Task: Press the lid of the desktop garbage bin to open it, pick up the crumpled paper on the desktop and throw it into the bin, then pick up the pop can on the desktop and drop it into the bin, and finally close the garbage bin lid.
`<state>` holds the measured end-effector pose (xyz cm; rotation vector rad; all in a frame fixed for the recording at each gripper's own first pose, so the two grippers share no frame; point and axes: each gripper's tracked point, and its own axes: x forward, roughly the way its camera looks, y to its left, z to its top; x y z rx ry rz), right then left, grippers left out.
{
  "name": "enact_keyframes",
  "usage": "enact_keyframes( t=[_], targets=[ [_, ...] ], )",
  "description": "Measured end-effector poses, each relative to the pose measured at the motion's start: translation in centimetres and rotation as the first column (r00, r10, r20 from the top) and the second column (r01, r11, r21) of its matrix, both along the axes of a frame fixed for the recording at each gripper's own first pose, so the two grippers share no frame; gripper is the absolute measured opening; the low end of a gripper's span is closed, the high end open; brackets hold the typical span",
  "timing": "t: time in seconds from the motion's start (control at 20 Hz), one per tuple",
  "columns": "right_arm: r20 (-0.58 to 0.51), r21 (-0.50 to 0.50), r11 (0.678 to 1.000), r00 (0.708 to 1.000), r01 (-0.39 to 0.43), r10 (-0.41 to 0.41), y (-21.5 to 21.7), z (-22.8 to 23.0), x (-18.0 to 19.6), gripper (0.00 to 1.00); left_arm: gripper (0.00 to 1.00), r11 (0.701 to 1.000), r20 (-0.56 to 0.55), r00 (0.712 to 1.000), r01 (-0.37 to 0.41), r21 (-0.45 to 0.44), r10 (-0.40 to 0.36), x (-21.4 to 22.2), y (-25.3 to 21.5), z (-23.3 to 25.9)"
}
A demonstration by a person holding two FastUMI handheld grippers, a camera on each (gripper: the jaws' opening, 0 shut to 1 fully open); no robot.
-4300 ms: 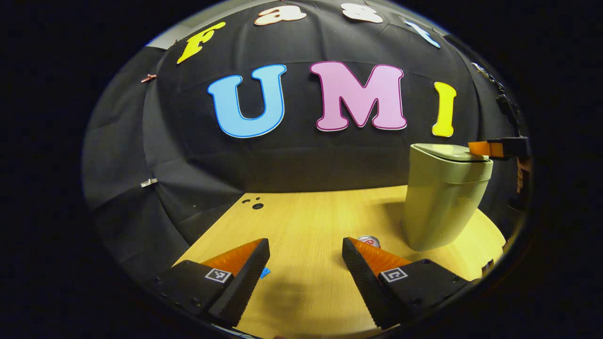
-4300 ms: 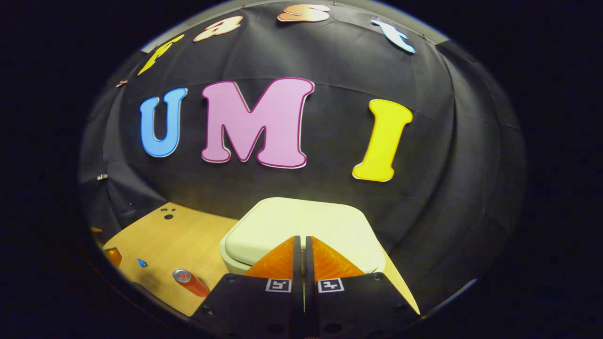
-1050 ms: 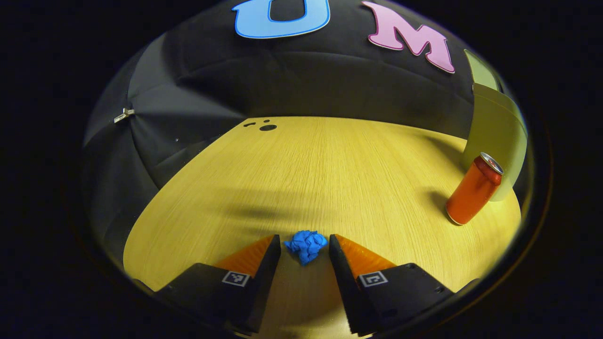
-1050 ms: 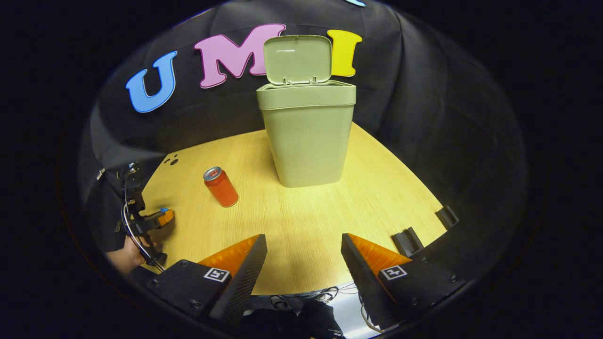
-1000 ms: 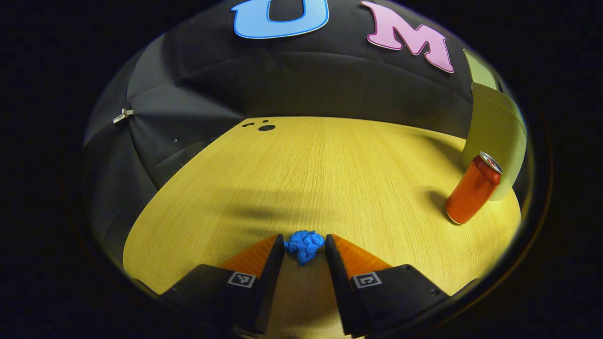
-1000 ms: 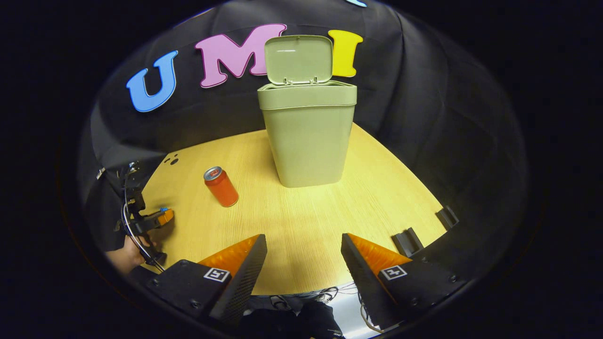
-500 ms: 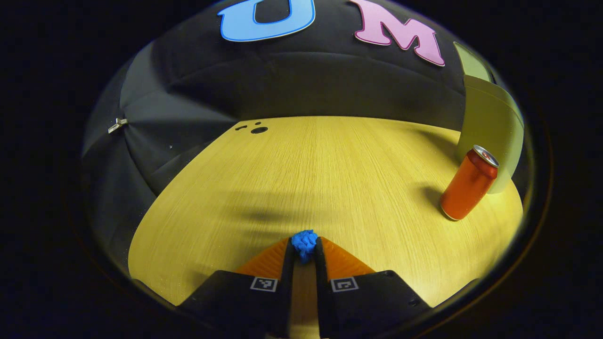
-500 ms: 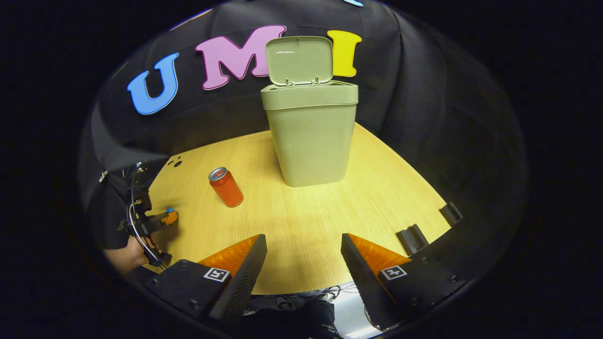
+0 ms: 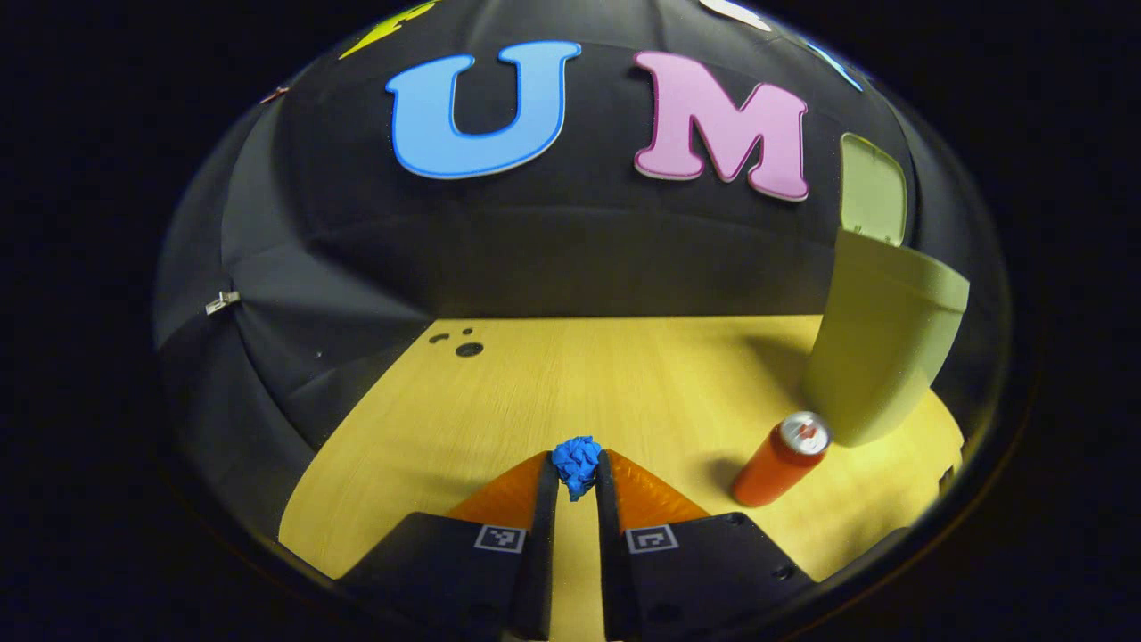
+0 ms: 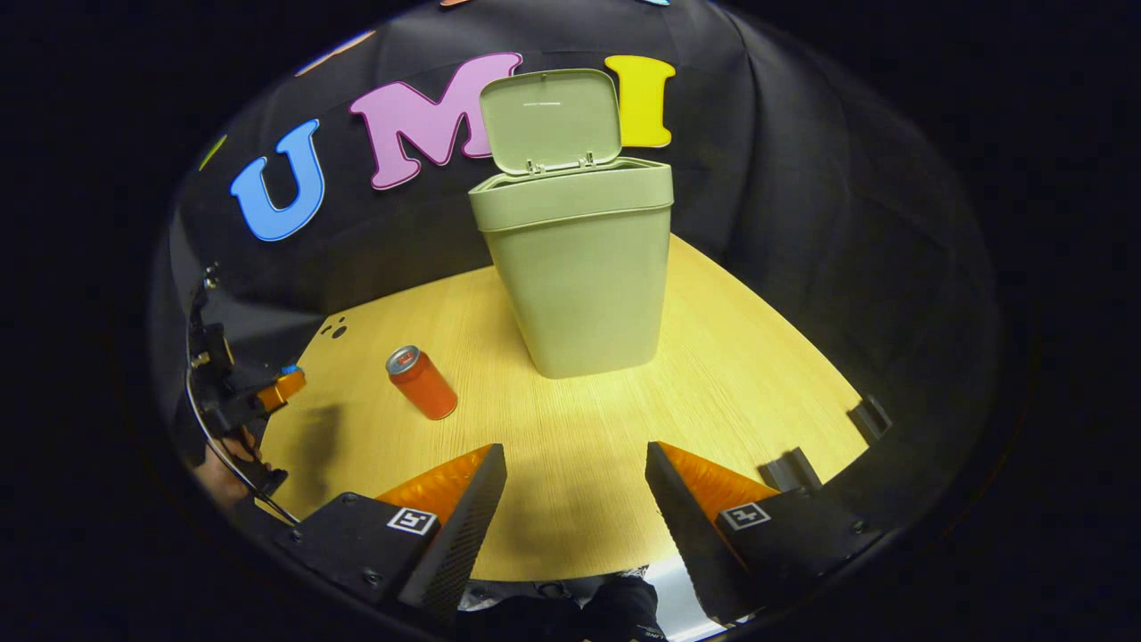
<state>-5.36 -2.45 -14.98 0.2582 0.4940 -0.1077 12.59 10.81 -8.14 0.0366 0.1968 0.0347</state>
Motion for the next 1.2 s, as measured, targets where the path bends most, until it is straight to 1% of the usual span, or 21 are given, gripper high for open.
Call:
enact_keyframes(
  t=[0.05,0.1,0.15,0.25,0.3,0.35,0.4,0.65,0.8,0.9,0.95,1.0,1.15,1.2],
  targets=[
    [0.003,0.003,1.0,1.0,-0.011,0.011,-0.4,0.1,0.6,0.99,0.26,1.0,0.023,1.0,0.01,-0.012,-0.01,-0.3,-1.1,1.7],
    [0.006,0.006,1.0,1.0,-0.02,0.02,-1.0,0.1,1.1,0.99,0.22,1.0,0.047,0.999,0.02,-0.022,-0.019,-0.2,-2.2,3.2],
    [0.009,0.008,1.0,1.0,-0.024,0.023,-1.6,0.2,1.7,0.99,0.23,0.999,0.064,0.998,0.032,-0.031,-0.03,-0.3,-3.4,4.7],
    [0.016,0.015,1.0,1.0,-0.026,0.025,-3.2,0.0,2.7,0.99,0.3,0.997,0.096,0.994,0.064,-0.043,-0.06,-0.4,-6.2,7.4],
    [0.016,0.016,1.0,1.0,-0.027,0.027,-3.9,-0.1,3.1,0.99,0.31,0.996,0.114,0.99,0.084,-0.042,-0.078,-0.1,-7.7,8.8],
    [0.015,0.019,0.999,0.999,-0.031,0.031,-4.6,-0.4,3.3,0.99,0.27,0.994,0.13,0.987,0.1,-0.036,-0.094,0.0,-9.2,10.0],
    [0.015,0.022,0.999,0.999,-0.036,0.036,-5.3,-0.5,3.6,0.99,0.26,0.993,0.144,0.983,0.115,-0.032,-0.109,0.2,-10.8,11.2],
    [0.016,0.052,0.997,0.998,-0.056,0.056,-8.2,-1.1,4.9,0.99,0.27,0.975,0.225,0.952,0.22,-0.032,-0.207,0.5,-19.3,16.2],
    [0.04,0.05,0.996,0.997,-0.071,0.069,-9.7,-0.5,6.3,0.99,0.26,0.961,0.262,0.929,0.275,-0.013,-0.262,1.0,-24.1,18.2],
    [0.049,0.062,0.994,0.995,-0.091,0.088,-9.9,-0.4,6.9,0.99,0.26,0.949,0.287,0.909,0.314,-0.001,-0.3,1.3,-27.1,19.4],
    [0.048,0.071,0.992,0.994,-0.102,0.098,-9.9,-0.6,7.3,0.99,0.22,0.942,0.297,0.899,0.335,0.007,-0.322,1.5,-28.6,19.9],
    [0.043,0.078,0.99,0.993,-0.114,0.111,-9.7,-0.8,7.6,0.99,0.26,0.936,0.3,0.891,0.352,0.016,-0.341,1.6,-30.0,20.2],
    [0.027,0.078,0.983,0.986,-0.164,0.163,-9.0,-1.5,7.7,0.99,0.27,0.914,0.282,0.876,0.405,0.01,-0.391,2.1,-34.0,19.9],
    [0.024,0.074,0.981,0.983,-0.181,0.18,-8.8,-1.6,7.8,0.99,0.23,0.907,0.273,0.873,0.42,0.0,-0.404,2.4,-35.0,19.4]
  ],
)
